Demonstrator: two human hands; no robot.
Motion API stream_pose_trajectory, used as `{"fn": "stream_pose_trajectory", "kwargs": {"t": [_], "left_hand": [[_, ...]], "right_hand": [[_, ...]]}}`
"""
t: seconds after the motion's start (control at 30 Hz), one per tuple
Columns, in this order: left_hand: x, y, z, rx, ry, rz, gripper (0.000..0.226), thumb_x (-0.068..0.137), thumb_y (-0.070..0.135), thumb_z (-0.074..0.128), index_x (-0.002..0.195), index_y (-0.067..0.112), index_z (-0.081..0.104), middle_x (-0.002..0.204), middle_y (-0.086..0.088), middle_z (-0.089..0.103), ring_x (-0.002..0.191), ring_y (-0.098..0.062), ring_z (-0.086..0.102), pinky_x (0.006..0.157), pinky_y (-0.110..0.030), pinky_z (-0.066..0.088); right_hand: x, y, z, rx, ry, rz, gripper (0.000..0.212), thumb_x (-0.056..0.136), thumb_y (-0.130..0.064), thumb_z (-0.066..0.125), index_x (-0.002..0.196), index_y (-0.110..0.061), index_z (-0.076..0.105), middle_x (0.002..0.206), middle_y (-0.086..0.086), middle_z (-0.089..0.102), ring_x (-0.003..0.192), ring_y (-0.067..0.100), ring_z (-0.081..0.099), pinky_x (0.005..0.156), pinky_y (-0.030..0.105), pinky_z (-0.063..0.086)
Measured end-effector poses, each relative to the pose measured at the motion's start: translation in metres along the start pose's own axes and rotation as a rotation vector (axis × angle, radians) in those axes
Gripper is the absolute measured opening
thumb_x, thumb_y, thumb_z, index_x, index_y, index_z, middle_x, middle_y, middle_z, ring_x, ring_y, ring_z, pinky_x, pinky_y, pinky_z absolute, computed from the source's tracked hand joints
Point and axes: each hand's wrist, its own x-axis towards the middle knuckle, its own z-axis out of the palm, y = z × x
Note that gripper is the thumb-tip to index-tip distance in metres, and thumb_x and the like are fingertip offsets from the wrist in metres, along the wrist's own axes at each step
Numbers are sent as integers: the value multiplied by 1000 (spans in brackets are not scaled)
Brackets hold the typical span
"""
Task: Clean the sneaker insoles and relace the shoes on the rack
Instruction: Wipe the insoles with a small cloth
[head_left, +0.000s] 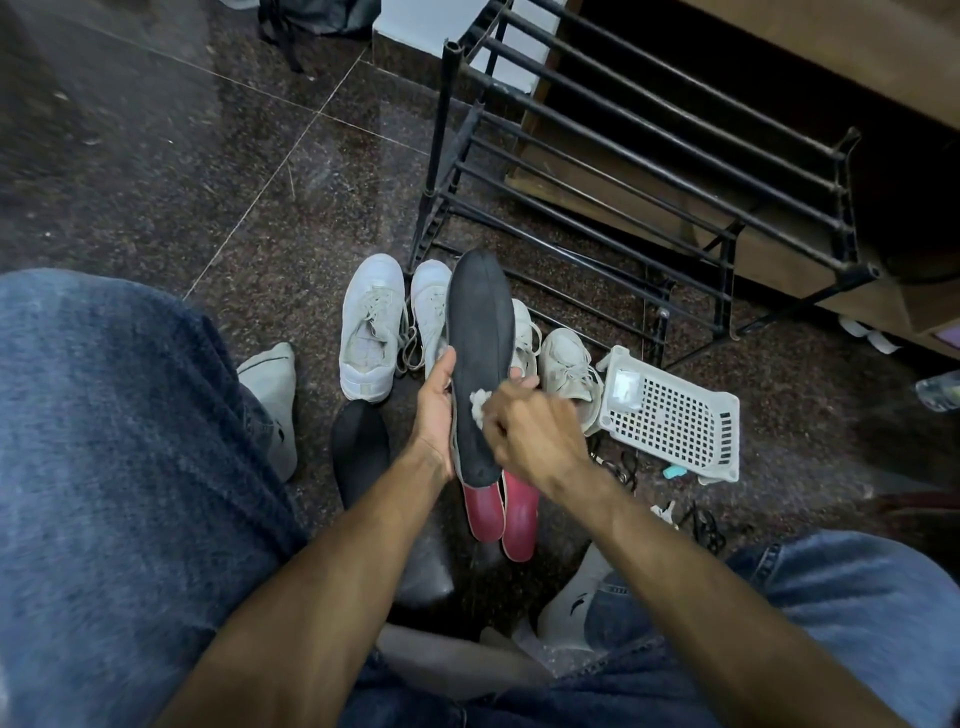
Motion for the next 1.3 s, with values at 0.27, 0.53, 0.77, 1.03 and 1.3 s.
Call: {"fn": "stream_pose_trajectory", "kwargs": {"t": [0.27, 0.53, 0.77, 1.03, 1.3], "left_hand": [[2, -10, -4, 111, 76, -19, 72, 90, 55, 47, 135, -1, 52, 137, -24, 52, 125, -35, 52, 109, -48, 39], [4, 0, -4, -3, 62, 18, 75, 89, 55, 49, 136, -4, 48, 135, -23, 54, 122, -36, 56, 112, -57, 30], [2, -9, -11, 145, 96, 26, 57, 95, 51, 41, 108, 4, 71, 101, -17, 72, 89, -28, 70, 82, -35, 55], [3, -6, -11, 83, 82, -3, 78, 90, 58, 44, 134, -7, 50, 137, -26, 51, 124, -37, 54, 104, -46, 45], [-2, -5, -6, 114, 73, 31, 69, 88, 54, 48, 125, -2, 61, 125, -22, 61, 115, -34, 59, 101, -43, 47]], "right_hand": [[-4, 6, 3, -25, -5, 29, 17, 92, -25, 50, 91, -15, 64, 98, 1, 60, 77, 32, 65, 59, 33, 38], [-33, -14, 2, 64, -115, -34, 19, 90, -25, 47, 90, -14, 62, 103, 4, 63, 84, 34, 63, 65, 36, 43], [9, 5, 1, 16, -3, 145, 21, 90, -26, 47, 91, -14, 63, 103, 7, 66, 89, 34, 64, 69, 37, 47], [-25, -6, 8, 64, -82, -4, 22, 90, -29, 46, 90, -16, 63, 99, 3, 65, 85, 32, 64, 68, 37, 49], [-3, 0, 1, 159, -57, 188, 20, 88, -26, 51, 90, -16, 69, 95, 9, 69, 84, 30, 65, 75, 38, 53]]}}
